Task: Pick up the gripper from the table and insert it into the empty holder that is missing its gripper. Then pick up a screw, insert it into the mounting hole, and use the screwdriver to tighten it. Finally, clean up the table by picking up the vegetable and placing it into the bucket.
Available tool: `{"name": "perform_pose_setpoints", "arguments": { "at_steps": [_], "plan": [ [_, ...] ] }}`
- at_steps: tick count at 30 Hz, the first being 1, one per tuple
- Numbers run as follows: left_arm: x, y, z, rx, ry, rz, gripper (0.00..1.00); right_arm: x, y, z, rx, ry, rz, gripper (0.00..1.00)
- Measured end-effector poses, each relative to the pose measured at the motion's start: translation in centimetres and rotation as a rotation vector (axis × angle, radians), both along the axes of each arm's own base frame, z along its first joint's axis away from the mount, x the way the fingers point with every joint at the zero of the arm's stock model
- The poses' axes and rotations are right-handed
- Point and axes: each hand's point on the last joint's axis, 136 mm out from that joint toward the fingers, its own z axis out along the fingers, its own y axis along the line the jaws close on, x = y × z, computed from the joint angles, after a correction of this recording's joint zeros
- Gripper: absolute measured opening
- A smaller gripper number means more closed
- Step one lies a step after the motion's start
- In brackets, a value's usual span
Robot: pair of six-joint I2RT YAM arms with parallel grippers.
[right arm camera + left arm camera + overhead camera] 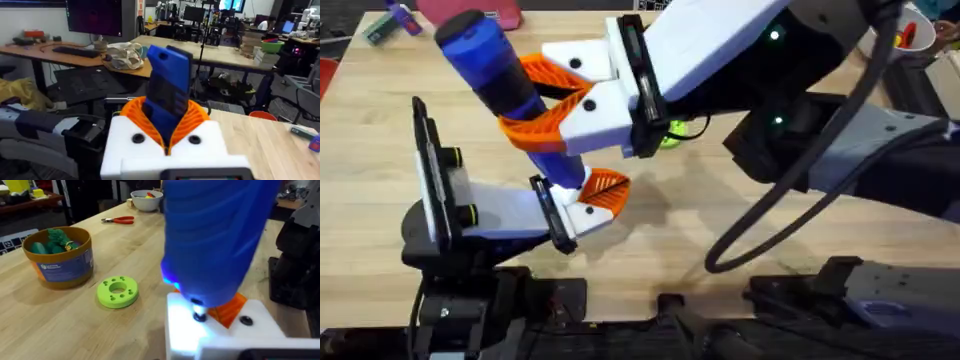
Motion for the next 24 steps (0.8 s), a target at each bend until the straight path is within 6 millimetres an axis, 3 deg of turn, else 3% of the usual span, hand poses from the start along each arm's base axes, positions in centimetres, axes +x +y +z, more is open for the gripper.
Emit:
{"name": "perform_pose_setpoints", "arguments": {
  "at_steps": [9,24],
  "plan": [
    [0.0,0.0,0.0,0.0,0.0,0.0,0.02,-0.1,0.0,0.4,0.025,-0.029,0.0,0.023],
    [0.0,0.0,0.0,0.0,0.0,0.0,0.02,0.4,-0.8,5.0,-0.041,-0.06,-0.073,0.023]
  ]
}}
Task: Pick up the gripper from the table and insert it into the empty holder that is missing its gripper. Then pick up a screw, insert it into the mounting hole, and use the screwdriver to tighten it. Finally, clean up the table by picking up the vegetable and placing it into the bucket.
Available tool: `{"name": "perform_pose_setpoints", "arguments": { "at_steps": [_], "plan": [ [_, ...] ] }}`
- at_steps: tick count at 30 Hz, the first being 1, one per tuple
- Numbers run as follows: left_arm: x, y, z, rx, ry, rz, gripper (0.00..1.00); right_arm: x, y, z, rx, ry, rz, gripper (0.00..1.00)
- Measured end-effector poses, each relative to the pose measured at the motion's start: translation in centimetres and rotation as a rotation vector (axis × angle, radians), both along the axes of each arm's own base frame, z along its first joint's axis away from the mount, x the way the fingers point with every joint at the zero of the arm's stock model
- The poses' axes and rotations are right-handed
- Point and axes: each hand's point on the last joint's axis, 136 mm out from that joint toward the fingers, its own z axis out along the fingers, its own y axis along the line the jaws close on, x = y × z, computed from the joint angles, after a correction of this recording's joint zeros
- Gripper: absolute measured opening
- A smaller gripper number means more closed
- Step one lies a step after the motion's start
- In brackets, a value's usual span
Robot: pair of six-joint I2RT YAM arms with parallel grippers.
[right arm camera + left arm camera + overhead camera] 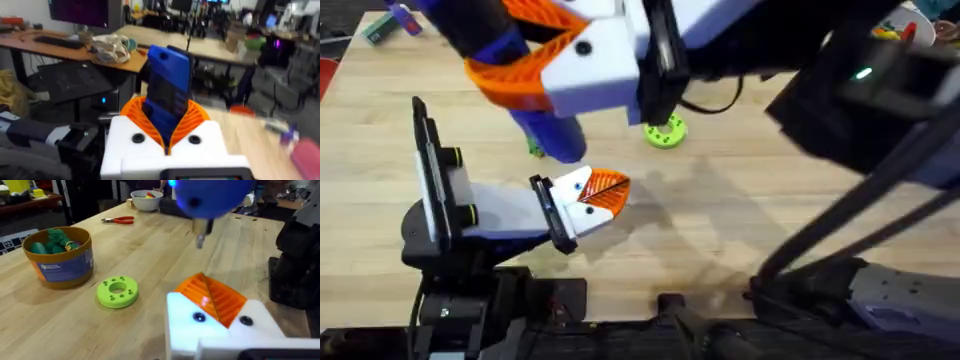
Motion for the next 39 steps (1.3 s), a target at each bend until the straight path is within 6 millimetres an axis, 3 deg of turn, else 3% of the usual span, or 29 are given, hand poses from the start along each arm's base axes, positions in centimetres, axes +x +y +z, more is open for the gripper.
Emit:
{"name": "perform_pose_setpoints", "arguments": {
  "at_steps": [3,6,10,16,20,30,35,39],
  "plan": [
    [0.0,0.0,0.0,0.0,0.0,0.0,0.02,1.6,-0.5,-0.8,-0.104,0.062,-0.059,0.023],
    [0.0,0.0,0.0,0.0,0.0,0.0,0.02,4.7,-2.1,-2.8,-0.238,0.14,-0.183,0.023],
    [0.0,0.0,0.0,0.0,-0.001,0.0,0.02,8.9,-6.1,-5.9,-0.429,0.202,-0.405,0.023],
    [0.0,0.0,0.0,0.0,0.0,0.0,0.02,13.9,-13.7,-10.4,-0.718,0.124,-0.726,0.023],
    [0.0,0.0,0.0,0.0,0.0,0.0,0.02,14.8,-19.1,-14.3,-0.977,0.067,-0.821,0.023],
    [0.0,0.0,0.0,0.0,0.0,0.0,0.02,14.1,-26.6,-25.0,-1.5,0.172,-0.669,0.023],
    [0.0,0.0,0.0,0.0,0.0,0.0,0.02,16.2,-28.2,-29.5,-1.625,0.183,-0.637,0.023],
    [0.0,0.0,0.0,0.0,0.0,0.0,0.02,16.4,-28.9,-32.5,-1.69,0.225,-0.584,0.023]
  ]
}}
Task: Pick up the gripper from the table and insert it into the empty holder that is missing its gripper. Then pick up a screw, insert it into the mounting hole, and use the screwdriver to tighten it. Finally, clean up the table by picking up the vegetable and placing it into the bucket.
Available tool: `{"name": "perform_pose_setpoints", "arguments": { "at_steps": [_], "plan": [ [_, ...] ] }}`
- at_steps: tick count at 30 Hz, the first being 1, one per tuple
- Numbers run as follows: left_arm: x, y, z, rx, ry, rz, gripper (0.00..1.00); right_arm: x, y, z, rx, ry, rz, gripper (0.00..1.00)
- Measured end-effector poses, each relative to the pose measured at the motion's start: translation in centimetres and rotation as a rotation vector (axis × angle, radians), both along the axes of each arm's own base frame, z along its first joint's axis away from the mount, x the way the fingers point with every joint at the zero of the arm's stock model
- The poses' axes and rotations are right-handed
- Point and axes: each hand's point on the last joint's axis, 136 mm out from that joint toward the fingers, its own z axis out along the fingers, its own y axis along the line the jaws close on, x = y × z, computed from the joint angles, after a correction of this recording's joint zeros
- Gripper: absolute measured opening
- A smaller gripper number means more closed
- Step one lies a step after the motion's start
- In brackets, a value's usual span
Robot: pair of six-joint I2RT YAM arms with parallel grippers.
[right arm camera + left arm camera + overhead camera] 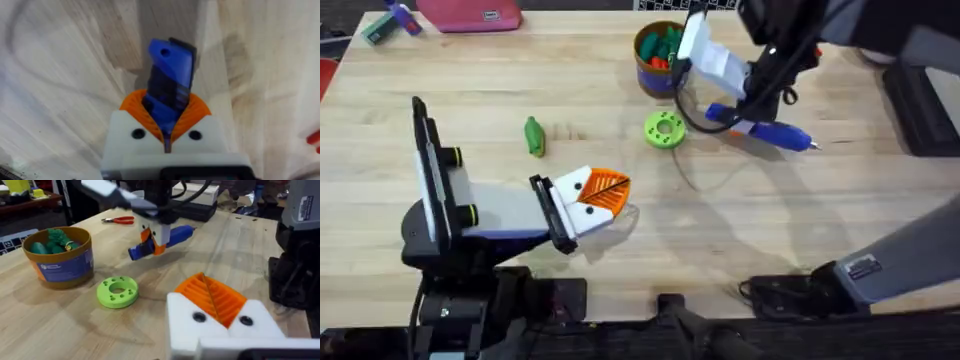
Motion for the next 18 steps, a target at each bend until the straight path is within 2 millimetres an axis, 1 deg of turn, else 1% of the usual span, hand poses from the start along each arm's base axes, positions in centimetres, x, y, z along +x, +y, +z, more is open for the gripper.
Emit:
{"name": "perform_pose_setpoints", "arguments": {
  "at_steps": [3,5,7,8,9,11,14,15,17,18],
  "plan": [
    [0.0,0.0,0.0,0.0,0.0,0.0,0.02,0.1,-0.3,-1.6,-0.016,0.035,0.001,0.023],
    [0.0,0.0,0.0,0.0,0.0,0.0,0.02,0.2,-0.3,-2.1,-0.019,0.045,0.001,0.023],
    [0.0,0.0,0.0,0.0,0.0,0.0,0.02,0.1,-0.4,-2.1,-0.02,0.046,-0.001,0.025],
    [0.0,0.0,0.0,0.0,0.0,0.0,0.02,0.2,-0.4,-2.1,-0.02,0.044,-0.006,0.077],
    [0.0,0.0,0.0,0.0,0.0,0.0,0.02,0.2,-0.5,-2.0,-0.022,0.043,-0.006,0.191],
    [0.0,0.0,0.0,0.0,0.0,0.0,0.02,0.2,-0.5,-2.0,-0.026,0.041,-0.006,0.496],
    [0.0,0.0,0.0,0.0,0.0,0.0,0.02,0.5,-0.6,-1.8,-0.03,0.031,-0.011,0.905],
    [0.0,0.0,0.0,0.0,-0.001,0.0,0.045,0.6,-0.6,-1.6,-0.028,0.024,-0.016,0.973],
    [0.0,0.0,0.0,0.002,-0.003,0.0,0.348,0.9,-0.5,-1.3,-0.024,0.005,-0.043,0.99],
    [0.0,0.0,0.0,0.002,-0.003,0.0,0.522,1.1,-0.5,-1.1,-0.018,-0.009,-0.059,0.991]
  ]
}}
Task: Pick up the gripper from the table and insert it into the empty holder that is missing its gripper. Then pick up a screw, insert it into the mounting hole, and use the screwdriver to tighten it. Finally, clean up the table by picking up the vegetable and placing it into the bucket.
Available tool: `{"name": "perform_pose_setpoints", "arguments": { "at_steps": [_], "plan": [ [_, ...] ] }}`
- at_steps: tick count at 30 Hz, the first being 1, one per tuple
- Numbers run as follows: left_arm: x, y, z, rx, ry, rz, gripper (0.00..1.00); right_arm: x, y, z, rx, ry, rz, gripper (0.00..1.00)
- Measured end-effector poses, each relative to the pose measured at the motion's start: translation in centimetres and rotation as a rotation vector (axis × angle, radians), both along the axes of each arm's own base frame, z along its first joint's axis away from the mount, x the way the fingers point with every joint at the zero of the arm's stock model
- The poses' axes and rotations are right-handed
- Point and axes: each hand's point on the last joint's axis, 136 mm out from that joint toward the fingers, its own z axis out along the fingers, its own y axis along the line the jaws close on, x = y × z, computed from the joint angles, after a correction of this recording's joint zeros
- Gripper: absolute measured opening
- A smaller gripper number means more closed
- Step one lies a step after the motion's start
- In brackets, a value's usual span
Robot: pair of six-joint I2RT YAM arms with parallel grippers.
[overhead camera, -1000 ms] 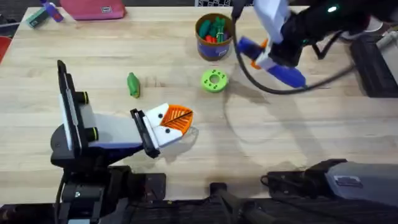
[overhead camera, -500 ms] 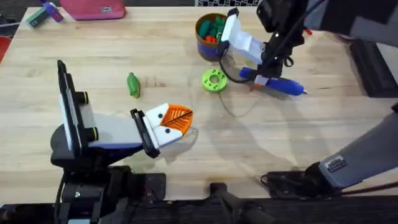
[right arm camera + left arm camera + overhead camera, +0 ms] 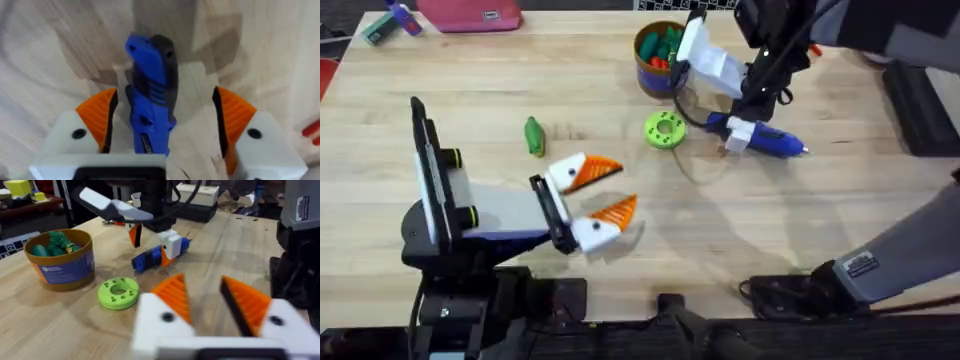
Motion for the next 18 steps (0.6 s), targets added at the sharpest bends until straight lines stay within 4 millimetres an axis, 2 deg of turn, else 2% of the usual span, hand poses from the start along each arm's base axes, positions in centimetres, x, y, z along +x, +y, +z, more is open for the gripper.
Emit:
{"name": "perform_pose_setpoints", "arguments": {
  "at_steps": [3,4,8,13,18],
  "plan": [
    [0.0,0.0,0.0,-0.002,0.003,0.0,0.944,0.3,0.1,1.4,0.018,-0.046,-0.04,0.992],
    [0.0,0.0,0.0,-0.001,0.003,0.0,0.974,0.3,0.2,2.2,0.029,-0.068,-0.052,0.992],
    [0.0,0.0,0.0,-0.001,0.003,0.0,0.988,0.6,0.6,6.1,0.093,-0.182,-0.11,0.993],
    [0.2,0.1,0.2,-0.006,-0.002,0.01,0.987,0.8,0.8,12.0,0.205,-0.366,-0.234,0.993],
    [1.3,0.7,0.2,-0.029,0.045,0.089,0.986,0.2,0.8,17.3,0.342,-0.516,-0.389,0.994]
  ]
}}
